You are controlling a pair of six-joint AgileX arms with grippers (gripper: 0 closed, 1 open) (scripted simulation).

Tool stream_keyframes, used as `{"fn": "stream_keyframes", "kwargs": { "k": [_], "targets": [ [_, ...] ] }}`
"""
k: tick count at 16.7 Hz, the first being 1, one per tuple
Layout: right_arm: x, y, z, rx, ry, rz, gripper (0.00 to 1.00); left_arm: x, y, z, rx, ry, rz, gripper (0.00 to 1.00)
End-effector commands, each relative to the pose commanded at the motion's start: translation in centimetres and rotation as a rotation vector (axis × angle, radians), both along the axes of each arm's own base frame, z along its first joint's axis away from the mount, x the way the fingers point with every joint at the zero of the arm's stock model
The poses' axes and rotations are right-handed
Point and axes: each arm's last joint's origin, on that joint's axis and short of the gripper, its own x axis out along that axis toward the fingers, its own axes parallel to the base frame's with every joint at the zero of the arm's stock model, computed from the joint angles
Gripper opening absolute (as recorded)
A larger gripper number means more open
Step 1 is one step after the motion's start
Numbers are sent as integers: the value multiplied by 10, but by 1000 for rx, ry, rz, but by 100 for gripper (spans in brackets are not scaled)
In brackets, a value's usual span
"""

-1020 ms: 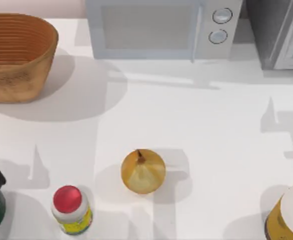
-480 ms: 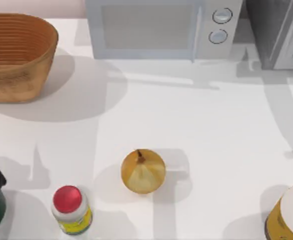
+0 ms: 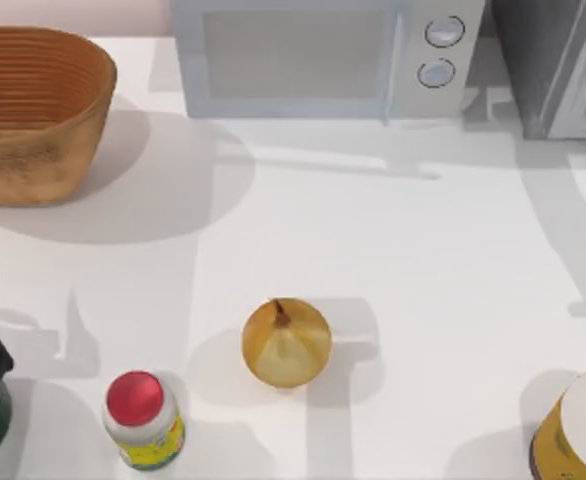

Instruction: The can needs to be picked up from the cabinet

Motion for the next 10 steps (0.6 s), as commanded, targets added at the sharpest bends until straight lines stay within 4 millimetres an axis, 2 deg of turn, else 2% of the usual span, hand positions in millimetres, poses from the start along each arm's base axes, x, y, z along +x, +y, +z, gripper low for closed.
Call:
{"fn": "stream_keyframes", "kwargs": {
  "k": [4, 6, 10],
  "targets": [
    [4, 3, 0, 1, -5, 4, 100, 0, 0, 0, 0, 0, 0, 100],
    [23, 17, -6, -3, 3, 19, 100, 0, 0, 0, 0, 0, 0, 100],
    [72, 49, -24, -7, 7, 3, 100, 0, 0, 0, 0, 0, 0, 100]
  ]
}}
